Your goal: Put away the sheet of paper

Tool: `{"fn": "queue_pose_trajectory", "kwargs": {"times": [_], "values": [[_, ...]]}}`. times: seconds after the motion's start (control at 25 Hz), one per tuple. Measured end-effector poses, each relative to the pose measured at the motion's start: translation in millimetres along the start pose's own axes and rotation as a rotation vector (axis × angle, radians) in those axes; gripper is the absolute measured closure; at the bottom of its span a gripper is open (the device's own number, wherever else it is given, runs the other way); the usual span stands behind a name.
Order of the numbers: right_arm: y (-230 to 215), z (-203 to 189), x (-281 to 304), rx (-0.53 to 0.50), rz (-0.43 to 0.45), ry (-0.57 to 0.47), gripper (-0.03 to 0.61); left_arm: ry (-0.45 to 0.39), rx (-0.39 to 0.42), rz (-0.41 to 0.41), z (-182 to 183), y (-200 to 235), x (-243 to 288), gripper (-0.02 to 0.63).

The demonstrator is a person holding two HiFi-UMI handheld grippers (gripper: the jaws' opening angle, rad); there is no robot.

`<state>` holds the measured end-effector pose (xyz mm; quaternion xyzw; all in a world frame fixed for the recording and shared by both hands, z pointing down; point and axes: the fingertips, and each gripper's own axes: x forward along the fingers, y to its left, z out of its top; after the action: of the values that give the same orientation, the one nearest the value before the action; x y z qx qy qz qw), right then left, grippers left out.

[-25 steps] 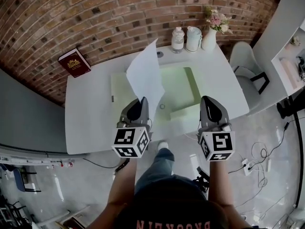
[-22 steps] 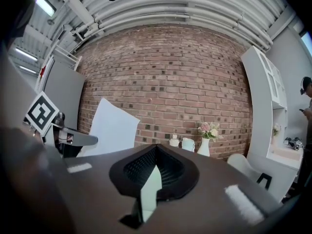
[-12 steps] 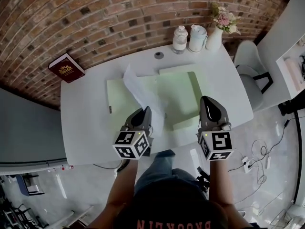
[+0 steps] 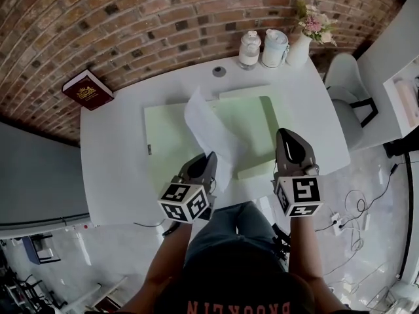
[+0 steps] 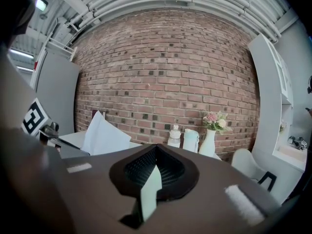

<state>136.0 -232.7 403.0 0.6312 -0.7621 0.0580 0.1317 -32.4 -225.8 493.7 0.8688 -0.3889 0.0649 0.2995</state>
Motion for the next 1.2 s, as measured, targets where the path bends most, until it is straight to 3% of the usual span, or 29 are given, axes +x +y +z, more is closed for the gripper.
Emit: {"fn": "queue_pose_trajectory", "kwargs": {"times": [0.44, 0.84, 1.04, 1.2], "values": [[-20, 1, 18, -0.024, 0.067, 0.002, 0.577, 0.114, -0.164, 0.094, -32, 41, 22, 0.615], [-37, -7, 28, -0.023, 0.078, 0.022, 0.577, 0.178, -0.404, 0.223, -45, 74, 33, 0.615], [-36, -10, 34, -0.022, 0.093, 0.028, 0.577, 0.236, -0.448, 0.266, -55, 82, 25, 0.615], [-30, -10, 38, -0.026, 0.109, 0.028, 0.577, 0.308, -0.461, 0.226, -57, 88, 24, 0.615]]}}
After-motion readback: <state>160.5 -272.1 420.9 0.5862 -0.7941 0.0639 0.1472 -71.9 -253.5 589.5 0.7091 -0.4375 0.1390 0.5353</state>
